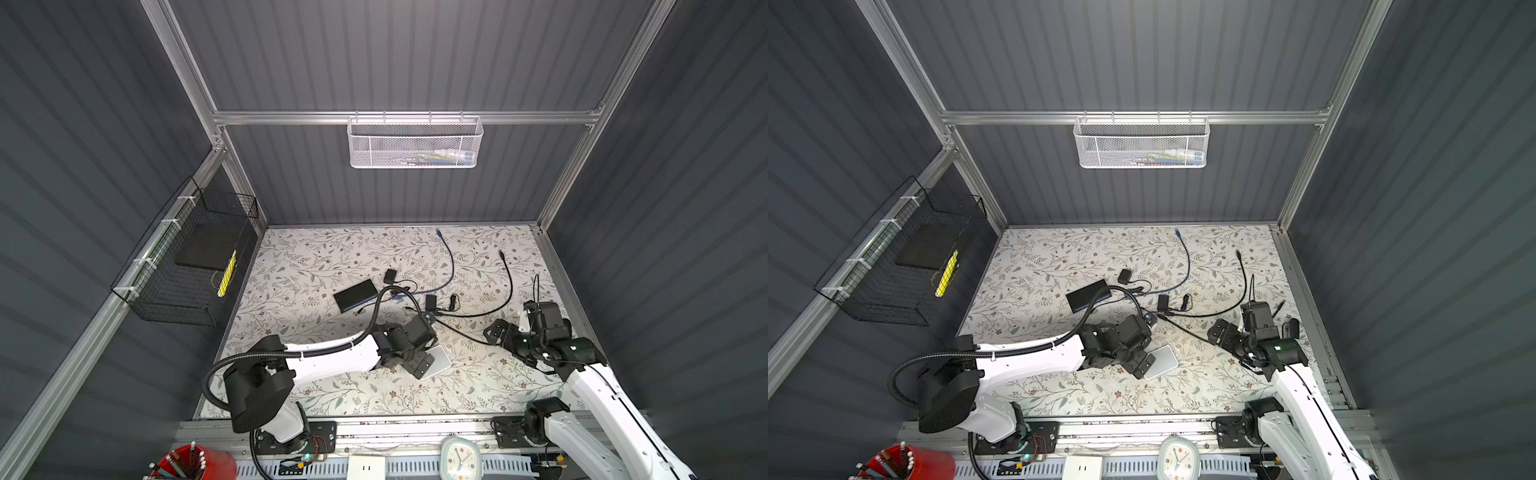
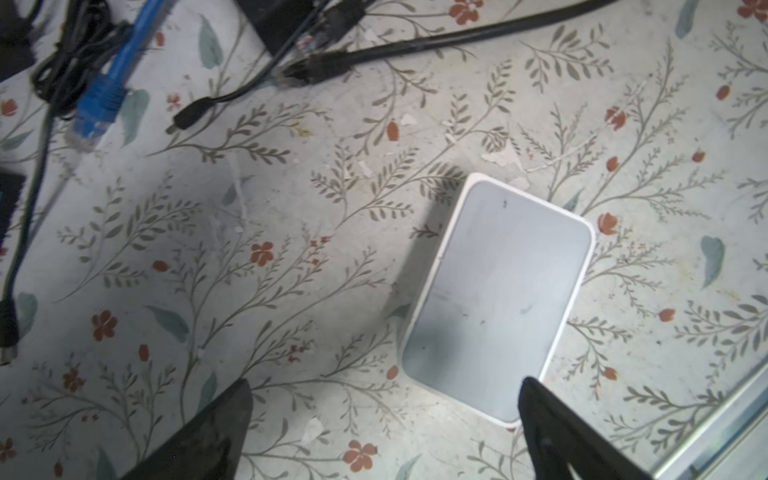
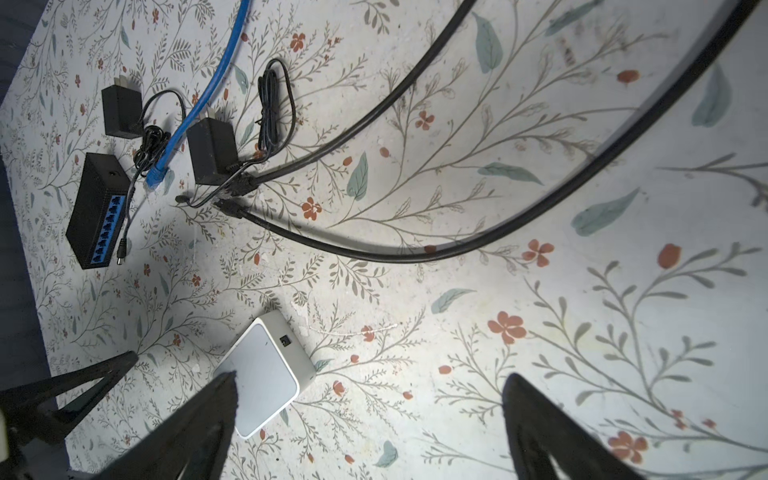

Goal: Insert the plug into the switch port
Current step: 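Reach the left gripper toward the white box while the right arm moves forward, then close the left gripper on the white box and lift it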

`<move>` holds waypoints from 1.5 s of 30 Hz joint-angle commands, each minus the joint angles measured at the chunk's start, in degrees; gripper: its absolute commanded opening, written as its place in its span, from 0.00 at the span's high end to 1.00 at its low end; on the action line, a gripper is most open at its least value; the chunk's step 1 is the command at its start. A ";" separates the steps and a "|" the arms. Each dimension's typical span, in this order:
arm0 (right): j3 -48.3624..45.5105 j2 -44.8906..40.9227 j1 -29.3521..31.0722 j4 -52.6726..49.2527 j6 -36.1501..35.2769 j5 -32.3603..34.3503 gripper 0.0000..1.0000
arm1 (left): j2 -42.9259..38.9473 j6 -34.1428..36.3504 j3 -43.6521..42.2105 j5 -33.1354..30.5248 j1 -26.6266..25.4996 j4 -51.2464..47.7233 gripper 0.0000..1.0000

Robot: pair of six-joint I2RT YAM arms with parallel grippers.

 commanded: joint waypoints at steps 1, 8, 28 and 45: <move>-1.19 -0.38 -0.22 0.39 0.77 -2.23 0.01 | 2.84 2.32 2.72 0.13 -1.25 -2.03 0.00; -2.20 -3.57 -0.82 0.51 1.74 -2.32 0.01 | 9.16 4.50 5.21 1.20 -2.33 -0.65 0.00; -1.32 -2.31 -3.10 2.02 0.25 -5.80 0.01 | 9.53 9.16 10.23 6.75 -2.33 -5.89 0.00; -1.23 -1.25 -4.05 3.12 -0.85 -7.05 0.01 | 16.28 10.24 11.24 6.65 -2.33 -5.28 0.06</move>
